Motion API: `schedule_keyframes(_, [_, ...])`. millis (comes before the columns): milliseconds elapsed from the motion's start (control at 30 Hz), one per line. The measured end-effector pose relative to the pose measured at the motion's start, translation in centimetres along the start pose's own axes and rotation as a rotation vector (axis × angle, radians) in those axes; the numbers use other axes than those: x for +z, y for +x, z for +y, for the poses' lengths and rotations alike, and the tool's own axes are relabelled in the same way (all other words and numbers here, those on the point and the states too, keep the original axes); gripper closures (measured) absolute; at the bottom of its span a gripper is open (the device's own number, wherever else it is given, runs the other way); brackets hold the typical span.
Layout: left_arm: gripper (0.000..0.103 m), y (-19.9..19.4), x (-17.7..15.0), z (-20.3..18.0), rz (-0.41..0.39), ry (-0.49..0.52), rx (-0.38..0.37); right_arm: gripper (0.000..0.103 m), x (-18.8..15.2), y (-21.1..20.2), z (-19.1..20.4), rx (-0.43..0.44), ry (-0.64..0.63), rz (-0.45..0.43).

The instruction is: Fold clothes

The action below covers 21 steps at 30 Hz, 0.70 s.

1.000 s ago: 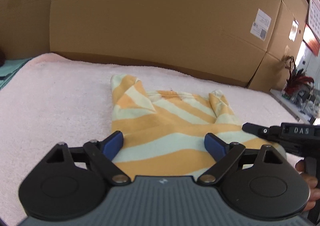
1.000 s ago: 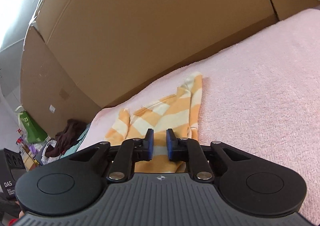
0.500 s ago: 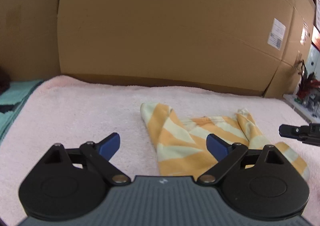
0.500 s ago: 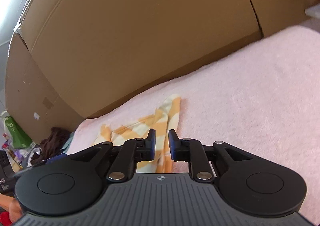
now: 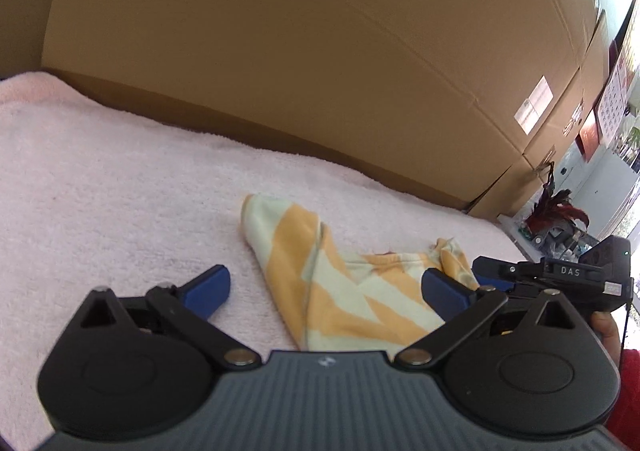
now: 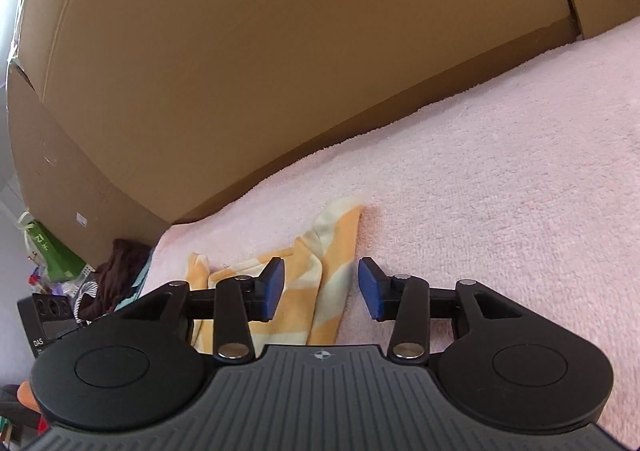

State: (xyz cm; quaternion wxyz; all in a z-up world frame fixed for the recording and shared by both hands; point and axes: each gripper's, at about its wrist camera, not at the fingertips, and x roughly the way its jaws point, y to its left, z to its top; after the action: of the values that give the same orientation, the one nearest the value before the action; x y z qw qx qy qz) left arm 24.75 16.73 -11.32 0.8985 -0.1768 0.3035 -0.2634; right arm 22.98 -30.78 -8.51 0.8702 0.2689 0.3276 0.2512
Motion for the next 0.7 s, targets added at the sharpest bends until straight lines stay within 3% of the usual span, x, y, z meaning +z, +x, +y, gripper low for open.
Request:
schedule_keyframes(100, [0.001, 0.8, 0.5, 0.2, 0.011, 0.015, -0.023, 0.061, 0.5, 1.2, -0.3, 0.041, -0.046, 0.004])
schedule_keyframes(200, [0.001, 1.6, 1.3, 0.6, 0.029, 0.018, -0.066, 0.063, 1.1, 1.6, -0.6, 0.070, -0.009, 0.007])
schedule_keyframes(400, [0.001, 2.3, 2.0, 1.8, 0.023, -0.040, -0.122, 0.066, 1.2, 2.0, -0.1, 0.075, -0.023, 0.015])
schedule_keyframes(533, [0.001, 2.3, 2.2, 2.5, 0.011, -0.085, -0.149, 0.079, 1.1, 2.4, -0.2, 0.060, 0.005, 0.012])
schedule_keyframes(700, [0.001, 2.3, 2.5, 2.7, 0.004, -0.092, -0.149, 0.082, 1.2, 2.8, -0.3, 0.059, 0.021, 0.011])
